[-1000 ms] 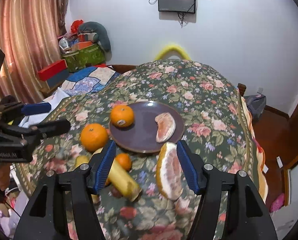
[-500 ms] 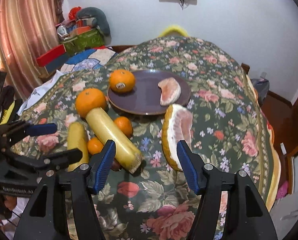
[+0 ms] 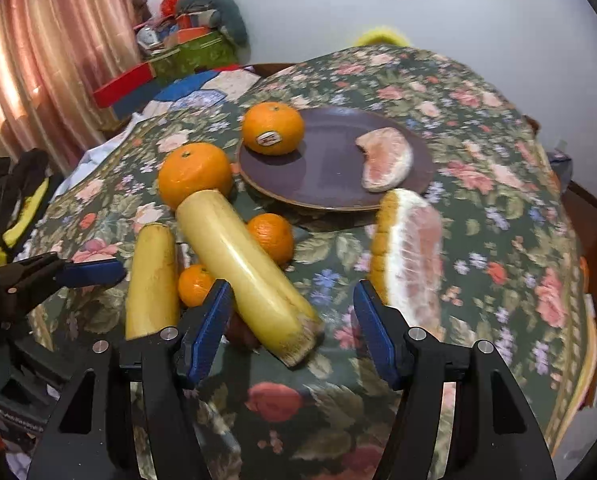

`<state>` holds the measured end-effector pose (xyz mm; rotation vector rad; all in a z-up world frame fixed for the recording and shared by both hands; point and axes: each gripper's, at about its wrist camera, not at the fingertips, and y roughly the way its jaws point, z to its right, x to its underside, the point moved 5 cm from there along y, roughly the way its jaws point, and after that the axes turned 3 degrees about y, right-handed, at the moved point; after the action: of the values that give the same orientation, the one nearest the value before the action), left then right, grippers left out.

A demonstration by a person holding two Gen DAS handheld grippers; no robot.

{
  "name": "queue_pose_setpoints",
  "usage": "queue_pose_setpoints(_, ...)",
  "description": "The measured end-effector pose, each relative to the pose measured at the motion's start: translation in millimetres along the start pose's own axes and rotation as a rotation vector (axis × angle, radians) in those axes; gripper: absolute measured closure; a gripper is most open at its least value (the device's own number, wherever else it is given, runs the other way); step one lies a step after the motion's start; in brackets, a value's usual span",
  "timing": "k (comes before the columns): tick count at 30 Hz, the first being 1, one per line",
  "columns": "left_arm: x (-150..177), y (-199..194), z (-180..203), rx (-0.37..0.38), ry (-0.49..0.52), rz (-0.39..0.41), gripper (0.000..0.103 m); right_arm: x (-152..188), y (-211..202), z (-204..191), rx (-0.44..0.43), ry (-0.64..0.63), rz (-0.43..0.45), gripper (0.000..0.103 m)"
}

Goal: Organize fruits
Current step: 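Move the right tool to a yellow corn cob and close on it, then grasp the second corn cob with the left tool while the right tool holds its cob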

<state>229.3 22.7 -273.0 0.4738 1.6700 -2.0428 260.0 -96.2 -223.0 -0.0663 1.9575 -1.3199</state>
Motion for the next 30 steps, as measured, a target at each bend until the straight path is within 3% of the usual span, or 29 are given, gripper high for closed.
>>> queue_pose_setpoints(3, 0, -3, -4, -0.012, 0.026, 0.008, 0.006, 0, 7, -4, -0.021, -0.018, -0.020, 0.044)
queue_pose_setpoints(5, 1, -7, -10, -0.031, 0.034, 0.014, 0.006, 4, 13, -7, -0.042, -0.027, -0.038, 0.054)
queue_pose_setpoints(11, 1, -12, -19, -0.034, 0.030, 0.019, 0.008, 12, 4, -2, -0.028, -0.011, -0.023, 0.063)
queue_pose_setpoints(14, 1, -11, -14, -0.009, 0.032, 0.011, 0.021, 18, -5, 5, -0.013, 0.017, -0.013, 0.065)
queue_pose_setpoints(16, 1, -9, -6, 0.023, 0.042, 0.005, 0.038, 22, -11, 9, 0.004, 0.037, -0.005, 0.066)
queue_pose_setpoints(18, 0, -7, 2, 0.036, 0.054, 0.001, 0.045, 27, -17, 14, 0.014, 0.059, 0.001, 0.066)
queue_pose_setpoints(23, 0, -4, 5, 0.017, 0.055, -0.004, 0.049, 42, -29, 23, 0.033, 0.111, 0.009, 0.067)
queue_pose_setpoints(30, 7, -27, 1, -0.002, 0.119, -0.003, 0.070, 59, -41, 22, 0.028, 0.148, 0.017, 0.071)
